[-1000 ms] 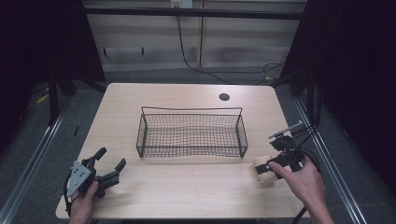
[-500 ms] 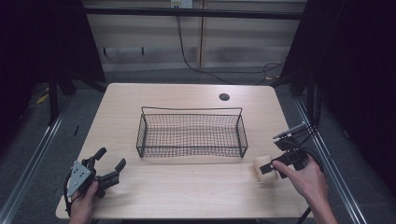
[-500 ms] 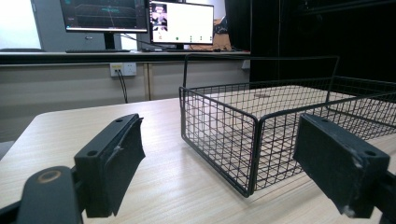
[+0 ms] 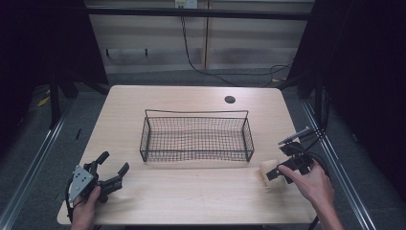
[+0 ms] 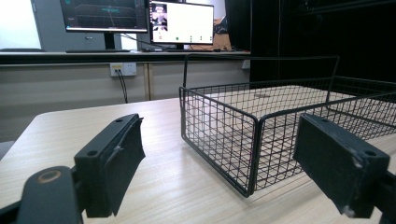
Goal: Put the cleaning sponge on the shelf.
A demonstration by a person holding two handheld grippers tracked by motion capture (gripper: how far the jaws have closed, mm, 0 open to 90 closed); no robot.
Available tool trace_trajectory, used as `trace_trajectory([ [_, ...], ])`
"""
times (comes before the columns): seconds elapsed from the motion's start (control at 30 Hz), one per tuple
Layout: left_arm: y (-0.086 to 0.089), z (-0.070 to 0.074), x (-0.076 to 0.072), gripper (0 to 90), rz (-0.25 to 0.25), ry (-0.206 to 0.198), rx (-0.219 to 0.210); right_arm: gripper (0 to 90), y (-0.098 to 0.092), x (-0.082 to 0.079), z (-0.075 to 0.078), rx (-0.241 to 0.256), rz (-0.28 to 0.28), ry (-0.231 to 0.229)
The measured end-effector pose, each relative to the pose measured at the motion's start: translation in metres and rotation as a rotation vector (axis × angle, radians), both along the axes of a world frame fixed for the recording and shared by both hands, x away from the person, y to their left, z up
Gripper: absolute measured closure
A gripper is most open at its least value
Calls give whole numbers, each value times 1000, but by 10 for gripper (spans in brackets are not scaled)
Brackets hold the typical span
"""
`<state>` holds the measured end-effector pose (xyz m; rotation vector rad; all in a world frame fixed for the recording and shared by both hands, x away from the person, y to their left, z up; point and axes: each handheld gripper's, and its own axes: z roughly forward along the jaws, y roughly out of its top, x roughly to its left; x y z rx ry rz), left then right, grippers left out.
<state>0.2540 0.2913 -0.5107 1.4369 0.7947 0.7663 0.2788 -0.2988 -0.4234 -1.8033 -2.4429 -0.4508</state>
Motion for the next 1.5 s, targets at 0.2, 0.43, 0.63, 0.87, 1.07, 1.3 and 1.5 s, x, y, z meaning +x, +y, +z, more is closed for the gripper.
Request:
trace_trajectory([
  [0.2, 0, 0, 0, 156, 1, 0, 0, 192, 0, 6, -9, -11, -10, 32],
  [0.43, 0, 0, 0, 156, 1, 0, 0, 198, 4, 10, -15, -28, 7, 52],
  [0.63, 0, 0, 0, 156, 0, 0, 0, 204, 8, 14, -20, -53, 13, 68],
  [0.87, 0, 0, 0, 156, 0, 0, 0, 217, 11, 16, -25, -76, 14, 90],
  [1.07, 0, 0, 0, 156, 1, 0, 0, 214, 14, 18, -29, -88, 28, 102],
  [1.3, 0, 0, 0, 156, 1, 0, 0, 274, 20, 17, -32, -104, 48, 115],
  [1.5, 0, 0, 0, 156, 1, 0, 0, 281, 20, 18, -30, -101, 53, 125],
])
